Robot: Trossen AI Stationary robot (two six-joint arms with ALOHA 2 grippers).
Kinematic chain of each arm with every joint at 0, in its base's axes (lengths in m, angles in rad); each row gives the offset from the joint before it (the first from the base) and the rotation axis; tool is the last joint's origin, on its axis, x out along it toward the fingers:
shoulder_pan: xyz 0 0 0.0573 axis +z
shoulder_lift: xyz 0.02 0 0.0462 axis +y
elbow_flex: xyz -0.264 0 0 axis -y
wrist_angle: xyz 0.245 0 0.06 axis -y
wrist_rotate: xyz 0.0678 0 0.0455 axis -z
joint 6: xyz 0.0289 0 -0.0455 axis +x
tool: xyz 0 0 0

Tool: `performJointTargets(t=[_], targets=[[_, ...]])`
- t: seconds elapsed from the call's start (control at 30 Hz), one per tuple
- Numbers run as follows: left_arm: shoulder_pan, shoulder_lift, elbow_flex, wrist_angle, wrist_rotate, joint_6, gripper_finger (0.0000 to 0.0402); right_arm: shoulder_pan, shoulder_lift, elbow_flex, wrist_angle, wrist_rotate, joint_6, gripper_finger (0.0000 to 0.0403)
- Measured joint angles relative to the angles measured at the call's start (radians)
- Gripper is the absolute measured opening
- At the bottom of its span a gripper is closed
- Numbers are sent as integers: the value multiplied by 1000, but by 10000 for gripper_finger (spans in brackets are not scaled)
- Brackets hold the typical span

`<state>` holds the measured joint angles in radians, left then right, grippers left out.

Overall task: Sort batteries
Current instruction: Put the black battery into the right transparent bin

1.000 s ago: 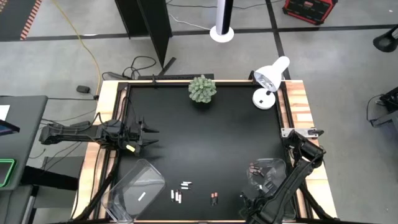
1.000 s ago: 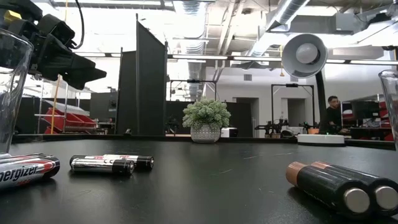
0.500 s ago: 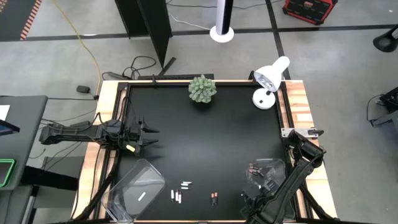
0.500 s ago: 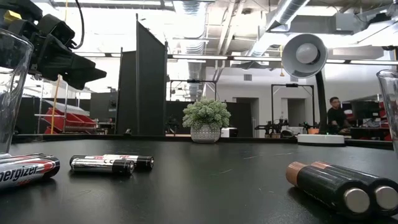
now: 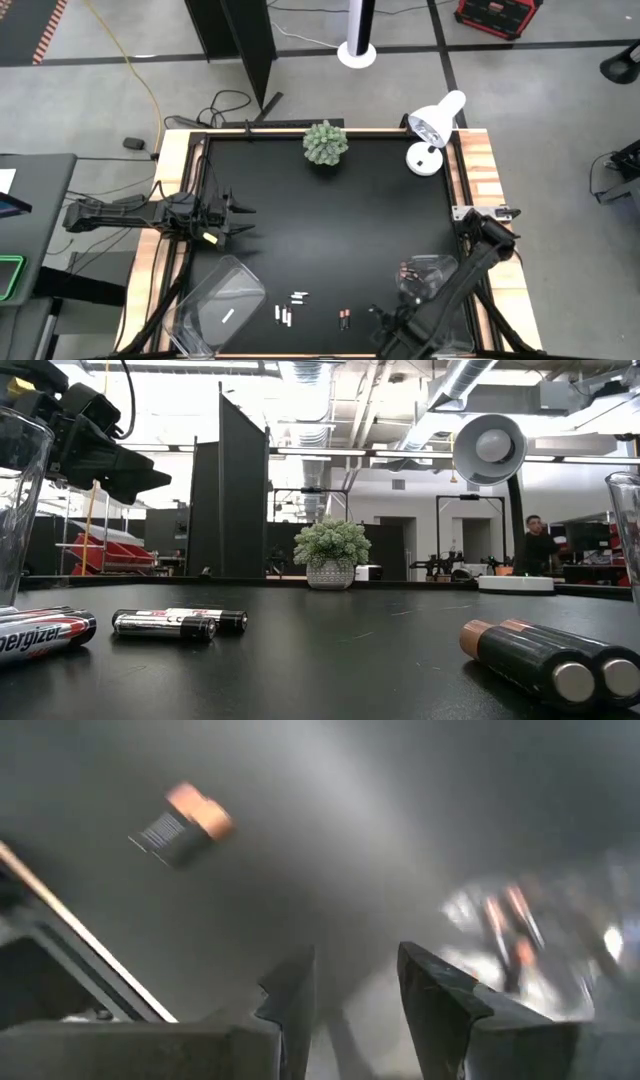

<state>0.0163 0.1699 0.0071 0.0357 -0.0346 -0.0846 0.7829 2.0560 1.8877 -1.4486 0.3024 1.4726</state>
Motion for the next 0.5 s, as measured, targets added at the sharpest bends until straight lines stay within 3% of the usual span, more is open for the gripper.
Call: performJointTargets(t=[0.17, 0.3, 0.4, 0.5], targets=[[0, 0, 0, 0, -3, 0, 200, -97, 7, 0, 243, 55, -320, 157], [0, 0, 0, -1, -11, 1, 200, -156, 29, -31, 466, -22, -603, 157], [0, 1, 0, -1, -11, 0, 200, -166, 63, -51, 507, -65, -724, 159], [0, 3, 0, -2, -10, -1, 200, -164, 98, -67, 487, -93, -745, 176]])
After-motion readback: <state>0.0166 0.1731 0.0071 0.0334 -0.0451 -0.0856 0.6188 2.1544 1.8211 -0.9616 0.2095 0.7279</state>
